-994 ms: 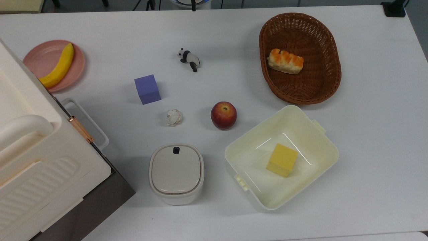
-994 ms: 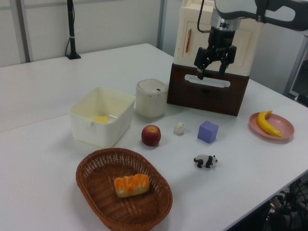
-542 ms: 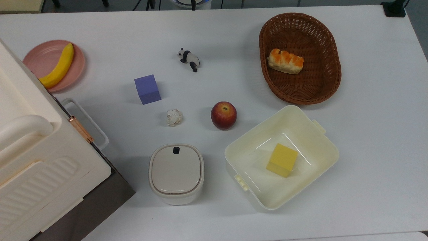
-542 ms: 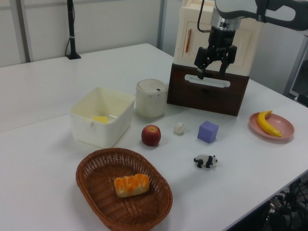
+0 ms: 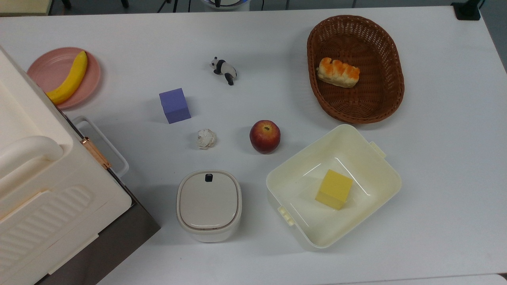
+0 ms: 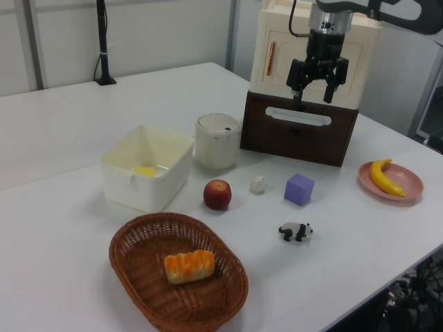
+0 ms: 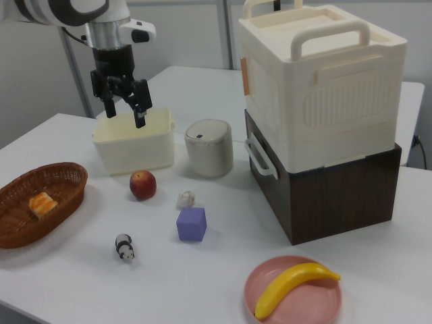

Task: Open the trash can

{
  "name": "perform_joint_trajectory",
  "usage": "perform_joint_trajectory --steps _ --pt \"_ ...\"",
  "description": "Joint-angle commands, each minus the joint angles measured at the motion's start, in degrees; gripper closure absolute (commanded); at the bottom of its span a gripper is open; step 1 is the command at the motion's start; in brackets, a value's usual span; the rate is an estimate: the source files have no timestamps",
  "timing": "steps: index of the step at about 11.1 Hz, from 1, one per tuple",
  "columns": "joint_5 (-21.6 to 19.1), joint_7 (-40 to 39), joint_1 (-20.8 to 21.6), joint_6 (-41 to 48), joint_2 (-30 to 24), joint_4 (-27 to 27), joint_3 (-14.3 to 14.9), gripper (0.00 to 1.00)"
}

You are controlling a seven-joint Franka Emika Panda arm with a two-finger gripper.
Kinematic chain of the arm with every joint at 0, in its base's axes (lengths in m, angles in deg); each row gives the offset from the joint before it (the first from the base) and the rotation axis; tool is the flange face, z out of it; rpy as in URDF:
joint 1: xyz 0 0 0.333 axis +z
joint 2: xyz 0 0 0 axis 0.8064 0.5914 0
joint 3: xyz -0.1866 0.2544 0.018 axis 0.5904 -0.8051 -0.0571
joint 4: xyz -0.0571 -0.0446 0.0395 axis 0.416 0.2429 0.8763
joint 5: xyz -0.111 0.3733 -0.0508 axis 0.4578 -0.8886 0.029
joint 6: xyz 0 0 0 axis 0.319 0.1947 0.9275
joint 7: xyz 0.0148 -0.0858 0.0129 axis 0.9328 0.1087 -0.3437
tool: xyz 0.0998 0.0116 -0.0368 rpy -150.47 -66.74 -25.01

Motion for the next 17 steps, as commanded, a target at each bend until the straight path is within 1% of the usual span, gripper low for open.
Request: perform_joint_trajectory --steps 1,2,3,5,6,7,8,9,10,11,12,14,16,17 --pt "-1.24 0.00 -0.46 0.21 3.42 -2.93 -2.03 0.00" --pt "-1.33 -0.09 -3.95 -4.25 1.24 0.55 -6.39 0.00" --pt "-1.50 -0.09 -4.85 -5.16 0.52 1.81 -7.83 0.00" --pt "-1.24 -0.27 -3.99 -7.35 -0.01 2.61 -7.41 0.00" --pt "-1.33 -0.36 -2.07 -9.20 -0.10 2.61 -5.23 0.00" --pt "-1.59 -0.53 1.52 -9.91 -0.28 2.61 -0.42 0.00" --pt "-1.77 -0.53 3.55 -10.53 -0.19 2.35 2.06 0.00" --pt "-1.77 0.16 3.49 -12.10 -0.11 2.52 2.17 0.10" --pt "-1.94 0.26 3.49 -14.64 0.42 2.43 2.17 0.58" --pt "-2.90 0.17 3.40 -18.75 0.77 2.52 2.26 0.96" --pt "-3.34 0.26 3.49 -23.49 1.99 2.52 2.26 1.00" --pt "-3.35 0.87 3.57 -33.51 5.24 2.17 2.26 1.00" --pt "-2.21 5.51 3.75 -38.55 9.72 0.60 2.35 1.00" --pt "-1.25 5.36 3.58 -41.44 11.65 -0.20 2.35 1.00"
